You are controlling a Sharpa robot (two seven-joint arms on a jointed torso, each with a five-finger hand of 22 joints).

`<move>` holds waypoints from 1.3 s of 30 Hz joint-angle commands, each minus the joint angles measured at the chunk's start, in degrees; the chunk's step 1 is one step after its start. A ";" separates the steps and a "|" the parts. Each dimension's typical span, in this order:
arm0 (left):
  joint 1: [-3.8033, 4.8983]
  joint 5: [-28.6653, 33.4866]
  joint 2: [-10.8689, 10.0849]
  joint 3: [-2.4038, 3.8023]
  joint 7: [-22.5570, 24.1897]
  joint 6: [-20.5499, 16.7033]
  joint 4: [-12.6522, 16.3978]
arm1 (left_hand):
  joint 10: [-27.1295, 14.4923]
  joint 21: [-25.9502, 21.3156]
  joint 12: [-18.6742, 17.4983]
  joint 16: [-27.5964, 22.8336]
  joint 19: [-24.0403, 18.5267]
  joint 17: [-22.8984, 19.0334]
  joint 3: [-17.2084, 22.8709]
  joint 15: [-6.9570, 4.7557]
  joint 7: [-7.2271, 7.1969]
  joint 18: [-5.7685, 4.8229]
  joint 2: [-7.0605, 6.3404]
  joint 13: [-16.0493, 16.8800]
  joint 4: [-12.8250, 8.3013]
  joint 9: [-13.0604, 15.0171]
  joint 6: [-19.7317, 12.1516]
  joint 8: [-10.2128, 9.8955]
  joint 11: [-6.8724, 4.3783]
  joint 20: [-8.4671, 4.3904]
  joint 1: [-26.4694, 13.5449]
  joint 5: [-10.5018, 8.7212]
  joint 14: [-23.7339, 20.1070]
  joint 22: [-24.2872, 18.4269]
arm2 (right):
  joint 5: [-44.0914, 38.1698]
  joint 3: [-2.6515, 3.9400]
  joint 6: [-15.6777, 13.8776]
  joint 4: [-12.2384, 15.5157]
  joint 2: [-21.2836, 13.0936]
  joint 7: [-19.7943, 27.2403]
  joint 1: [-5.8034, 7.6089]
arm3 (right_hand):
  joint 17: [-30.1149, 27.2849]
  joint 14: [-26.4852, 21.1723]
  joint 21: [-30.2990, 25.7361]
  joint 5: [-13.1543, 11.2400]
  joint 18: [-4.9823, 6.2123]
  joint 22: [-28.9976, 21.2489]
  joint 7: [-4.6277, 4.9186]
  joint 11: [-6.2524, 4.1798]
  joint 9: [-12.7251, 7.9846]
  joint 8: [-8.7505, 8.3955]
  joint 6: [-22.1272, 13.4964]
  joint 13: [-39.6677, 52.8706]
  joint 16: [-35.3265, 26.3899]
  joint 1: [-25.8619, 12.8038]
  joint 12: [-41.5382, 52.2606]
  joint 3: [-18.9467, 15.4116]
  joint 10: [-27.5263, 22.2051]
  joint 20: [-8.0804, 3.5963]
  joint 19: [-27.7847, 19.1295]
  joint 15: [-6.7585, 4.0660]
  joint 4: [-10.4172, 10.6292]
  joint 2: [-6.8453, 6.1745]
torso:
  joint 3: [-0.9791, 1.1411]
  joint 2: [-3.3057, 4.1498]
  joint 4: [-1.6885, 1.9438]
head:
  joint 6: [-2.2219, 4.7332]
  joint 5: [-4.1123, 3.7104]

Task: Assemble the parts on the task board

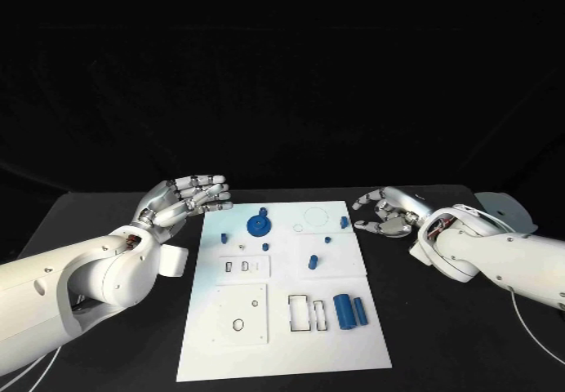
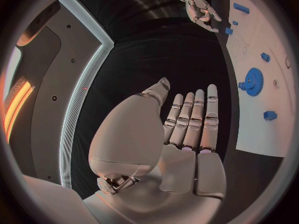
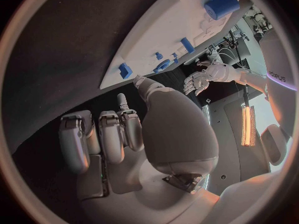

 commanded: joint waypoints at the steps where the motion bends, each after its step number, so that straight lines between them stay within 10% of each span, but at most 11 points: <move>1: 0.02 -0.06 0.15 0.04 0.28 1.23 0.00 | -0.43 -0.35 -0.09 -0.23 -0.25 -0.02 0.39 0.11 4.64 0.69 0.17 -0.03 -0.01 -0.08 -0.18 0.00 0.07 0.27 -0.11 0.29 -0.22 -0.06 | 0.41 0.02 1.87 -1.72 1.00 1.55 -0.31 | 15.08 5.98 0.19 -0.20 -0.37 14.99 -0.04 -0.06 -0.16 -0.63 -0.95 8.08 0.32 0.42 -0.40 0.05 -0.41 -0.36 5.94 -0.19 -0.41 -0.11 | -0.17 0.03 0.10 | -0.07 0.14; 39: 0.02 -0.07 -0.05 0.04 0.33 1.12 0.03 | -0.43 -0.35 -0.09 -0.23 -0.25 -0.02 0.39 0.11 4.64 0.69 0.17 -0.03 -0.01 -0.08 -0.18 0.00 0.07 0.27 -0.11 0.29 -0.22 -0.06 | -0.09 -0.22 3.40 -6.27 6.18 -0.51 -1.02 | 15.08 5.98 0.25 0.11 -0.39 15.05 -0.37 -0.38 1.14 1.37 3.74 8.81 0.32 0.62 0.17 1.04 0.39 -0.65 5.99 -0.52 -0.84 1.04 | -0.07 0.03 -0.03 | -0.69 0.80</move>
